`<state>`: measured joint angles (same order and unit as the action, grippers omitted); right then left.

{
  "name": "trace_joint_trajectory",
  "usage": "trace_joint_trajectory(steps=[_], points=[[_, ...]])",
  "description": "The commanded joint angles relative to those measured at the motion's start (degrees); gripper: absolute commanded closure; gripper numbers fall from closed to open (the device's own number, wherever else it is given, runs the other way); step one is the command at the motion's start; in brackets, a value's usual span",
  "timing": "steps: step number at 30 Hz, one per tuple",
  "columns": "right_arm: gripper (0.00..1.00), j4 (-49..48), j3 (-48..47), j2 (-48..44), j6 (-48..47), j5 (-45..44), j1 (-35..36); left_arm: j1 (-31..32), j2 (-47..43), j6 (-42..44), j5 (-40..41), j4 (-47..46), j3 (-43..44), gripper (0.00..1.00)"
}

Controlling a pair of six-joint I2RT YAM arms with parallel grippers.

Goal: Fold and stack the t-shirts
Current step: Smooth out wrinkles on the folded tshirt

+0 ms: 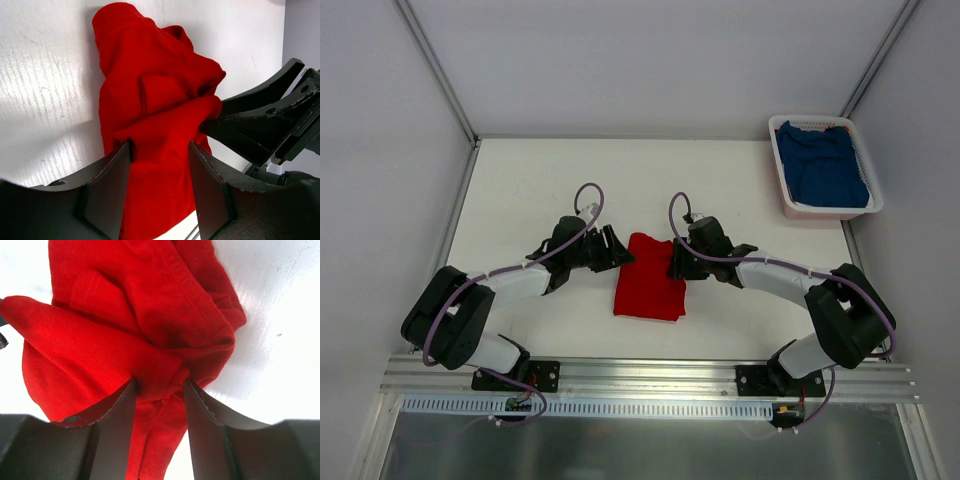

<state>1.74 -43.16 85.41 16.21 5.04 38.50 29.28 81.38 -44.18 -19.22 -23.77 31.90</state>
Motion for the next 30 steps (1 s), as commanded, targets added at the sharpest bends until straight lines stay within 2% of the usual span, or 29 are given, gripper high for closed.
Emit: trace_joint_trajectory(steps=[1, 5, 7, 9, 10, 12, 13, 14, 16, 20, 30], points=[[0.55, -1.3, -0.9, 0.2, -0.2, 0.9, -0.2, 0.3, 0.6, -0.6, 0.2, -2.8, -0.3, 0.51], [0.62, -1.4, -0.7, -0.1, -0.2, 0.8, -0.2, 0.8, 1.6, -1.1, 0.2, -3.7, -0.5, 0.58], [0.71, -1.4, -0.6, -0.2, -0.1, 0.8, -0.2, 1.0, 1.6, -1.0, 0.3, -3.8, -0.5, 0.66], [0.79, -1.3, -0.4, -0.4, 0.1, 0.8, -0.2, 1.0, 1.0, -1.1, 0.3, -3.4, -0.5, 0.69], [0.80, -1.3, -0.3, -0.5, 0.2, 0.8, -0.1, 1.0, 0.8, -1.1, 0.6, -3.2, -0.5, 0.74], [0.86, -1.4, -0.1, -0.9, 0.4, 0.8, -0.1, 1.2, 0.3, -1.0, 0.9, -2.5, -0.4, 0.78], [0.89, -1.4, -0.1, -1.0, 0.4, 0.8, -0.1, 1.2, 0.1, -0.9, 0.9, -2.3, -0.3, 0.83], [0.95, -1.4, -0.1, -1.1, 0.5, 0.7, -0.1, 1.1, 0.1, -0.9, 1.0, -2.2, -0.3, 0.84], [0.99, -1.3, 0.0, -1.5, 0.6, 0.6, -0.1, 1.2, 0.1, -1.0, 1.0, -2.1, -0.3, 0.90], [1.00, -1.4, 0.5, -2.5, 0.8, 0.4, 0.0, 1.5, -0.5, -1.1, 1.2, -1.8, -0.3, 1.00], [1.00, 2.3, 0.3, -10.0, 0.4, -3.1, 1.7, 2.6, -7.6, -0.5, 4.1, 3.7, 0.5, 1.00]])
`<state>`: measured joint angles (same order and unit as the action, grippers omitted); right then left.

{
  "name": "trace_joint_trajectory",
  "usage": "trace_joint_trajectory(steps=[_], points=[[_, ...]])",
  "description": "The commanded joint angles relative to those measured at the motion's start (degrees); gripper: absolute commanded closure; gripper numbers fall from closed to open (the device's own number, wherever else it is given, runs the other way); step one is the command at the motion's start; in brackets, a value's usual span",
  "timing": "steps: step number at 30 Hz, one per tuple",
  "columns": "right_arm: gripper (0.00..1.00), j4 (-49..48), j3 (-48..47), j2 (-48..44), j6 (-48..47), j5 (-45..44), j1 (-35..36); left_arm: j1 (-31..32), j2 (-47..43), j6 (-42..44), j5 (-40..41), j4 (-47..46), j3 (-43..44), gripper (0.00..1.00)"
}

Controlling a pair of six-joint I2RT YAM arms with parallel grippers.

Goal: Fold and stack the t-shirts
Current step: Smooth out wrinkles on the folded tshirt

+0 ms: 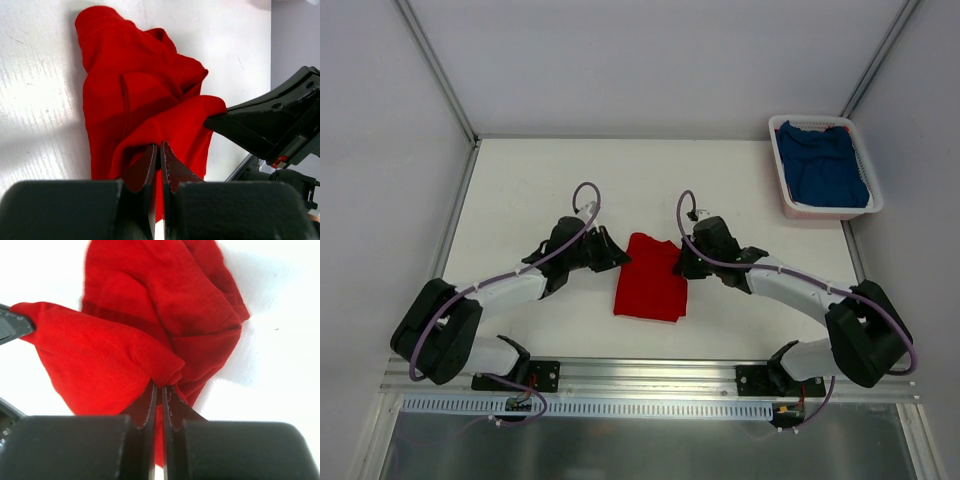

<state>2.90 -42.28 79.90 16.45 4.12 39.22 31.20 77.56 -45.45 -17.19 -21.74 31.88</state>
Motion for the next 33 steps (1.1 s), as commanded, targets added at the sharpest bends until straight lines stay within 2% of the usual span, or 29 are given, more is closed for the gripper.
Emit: trace_joint_trajectory(steps=[1, 8, 22, 33], points=[[1.00, 1.8, -0.9, -5.3, 0.0, -2.5, 1.1, 0.9, -4.6, 0.9, 2.2, 2.4, 1.0, 1.00], [1.00, 5.9, -3.2, -10.2, -1.4, -6.3, 1.6, 1.2, -8.6, 2.6, 4.0, 7.3, 5.4, 1.00], [1.00, 8.5, -11.3, -7.6, -6.0, -9.2, 1.1, 1.2, -1.0, 5.5, 4.0, 9.1, 16.1, 1.00], [1.00, 9.7, -13.3, -9.3, -7.6, -11.2, -0.1, 1.2, -1.6, 7.5, 5.1, 11.2, 20.0, 1.00]])
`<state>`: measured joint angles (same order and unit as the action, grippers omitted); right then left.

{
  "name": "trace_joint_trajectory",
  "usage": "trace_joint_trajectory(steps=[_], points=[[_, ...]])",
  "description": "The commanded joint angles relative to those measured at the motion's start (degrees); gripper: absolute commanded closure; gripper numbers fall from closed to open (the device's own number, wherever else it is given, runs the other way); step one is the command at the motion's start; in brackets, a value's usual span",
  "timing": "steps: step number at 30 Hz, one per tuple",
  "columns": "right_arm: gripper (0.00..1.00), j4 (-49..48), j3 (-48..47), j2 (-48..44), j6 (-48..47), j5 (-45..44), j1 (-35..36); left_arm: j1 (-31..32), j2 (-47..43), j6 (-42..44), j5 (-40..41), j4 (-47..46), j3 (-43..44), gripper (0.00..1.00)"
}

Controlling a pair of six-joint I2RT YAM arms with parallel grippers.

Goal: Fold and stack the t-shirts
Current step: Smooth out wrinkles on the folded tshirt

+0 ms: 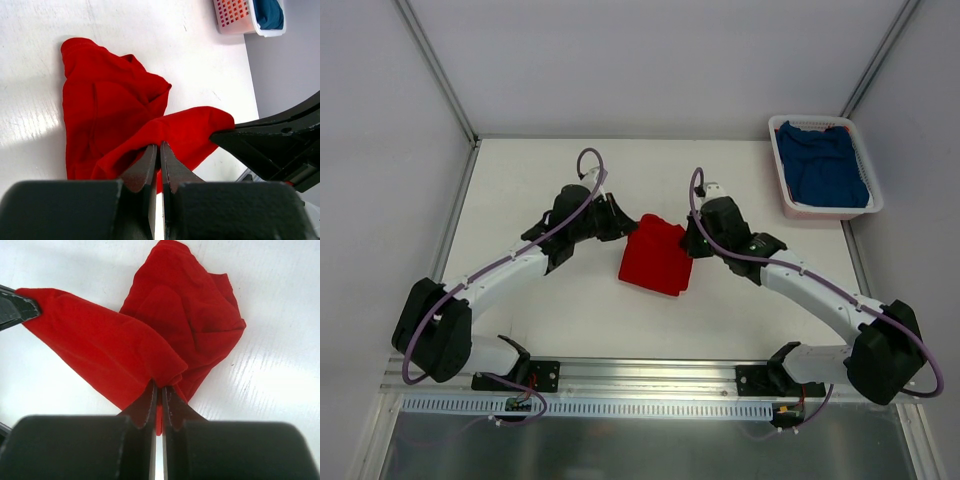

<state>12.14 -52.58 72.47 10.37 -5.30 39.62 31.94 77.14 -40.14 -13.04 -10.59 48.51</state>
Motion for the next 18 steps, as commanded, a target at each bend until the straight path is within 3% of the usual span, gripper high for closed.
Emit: trace_joint_trajectory(steps=[1, 18], points=[[1.00, 0.4, -3.0, -2.2, -1.6, -2.1, -0.4, 0.5, -1.8, 2.3, 1.5, 0.1, 3.4, 1.00], [1.00, 1.0, -4.1, -6.6, -4.0, -5.7, -1.4, 0.5, -3.0, 4.8, 3.6, 2.3, 8.1, 1.00]])
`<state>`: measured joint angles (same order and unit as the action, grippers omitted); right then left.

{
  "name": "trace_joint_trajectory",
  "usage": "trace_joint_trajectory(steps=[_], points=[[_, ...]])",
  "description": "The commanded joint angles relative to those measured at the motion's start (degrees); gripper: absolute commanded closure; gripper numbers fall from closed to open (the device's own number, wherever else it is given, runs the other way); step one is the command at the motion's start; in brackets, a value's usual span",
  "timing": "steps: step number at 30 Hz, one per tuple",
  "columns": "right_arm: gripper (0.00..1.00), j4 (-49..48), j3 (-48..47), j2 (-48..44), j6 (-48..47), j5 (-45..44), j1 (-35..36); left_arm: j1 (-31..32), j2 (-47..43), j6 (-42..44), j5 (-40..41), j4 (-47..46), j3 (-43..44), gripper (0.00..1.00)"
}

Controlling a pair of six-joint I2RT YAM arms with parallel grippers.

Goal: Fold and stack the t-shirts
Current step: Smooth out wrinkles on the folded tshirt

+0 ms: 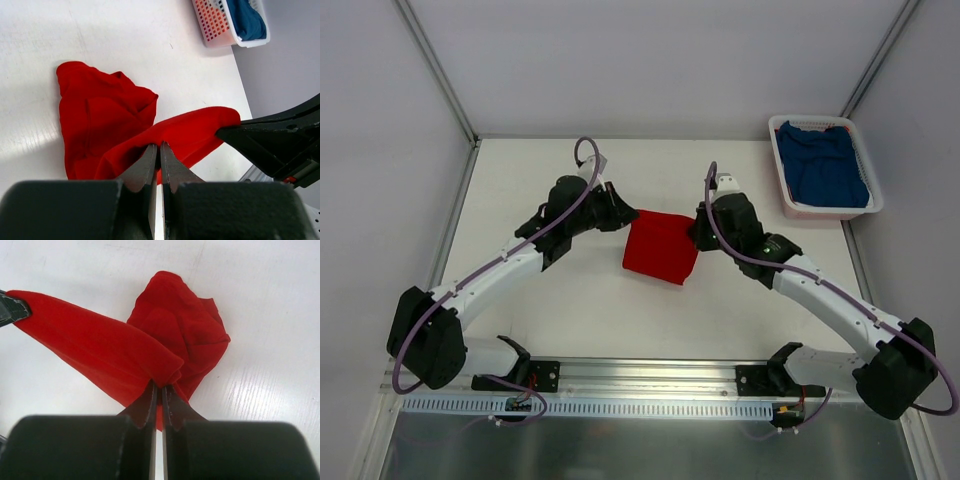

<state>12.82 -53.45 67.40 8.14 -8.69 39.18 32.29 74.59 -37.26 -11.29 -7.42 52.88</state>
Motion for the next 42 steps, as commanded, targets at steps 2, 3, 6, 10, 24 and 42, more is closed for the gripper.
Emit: trace_joint_trajectory(steps=[2, 3, 6, 10, 24, 42], points=[[1.00, 0.3, -3.5, -1.0, -1.8, -2.1, -1.4, 0.1, 0.6, 2.1, 1.8, -0.8, 4.8, 1.00], [1.00, 0.3, -3.5, -0.9, -2.0, -2.1, -1.6, 0.1, 1.6, 2.2, 1.8, -0.8, 5.1, 1.00], [1.00, 0.1, -3.7, -0.3, -2.0, -1.9, -2.3, 0.1, 4.1, 3.0, 1.8, -0.8, 7.0, 1.00], [1.00, -0.2, -4.1, 1.4, -2.3, -1.8, -3.4, 0.1, 7.8, 3.9, 1.4, -0.8, 9.7, 1.00], [1.00, -6.2, -5.2, 14.6, -3.3, 1.4, -8.6, -3.9, 20.6, 5.3, -1.9, -3.3, 15.7, 1.00], [0.75, -7.1, -22.4, 39.9, -3.8, 10.1, -14.7, -11.2, 42.2, 4.6, -8.3, -0.5, 32.3, 0.45]])
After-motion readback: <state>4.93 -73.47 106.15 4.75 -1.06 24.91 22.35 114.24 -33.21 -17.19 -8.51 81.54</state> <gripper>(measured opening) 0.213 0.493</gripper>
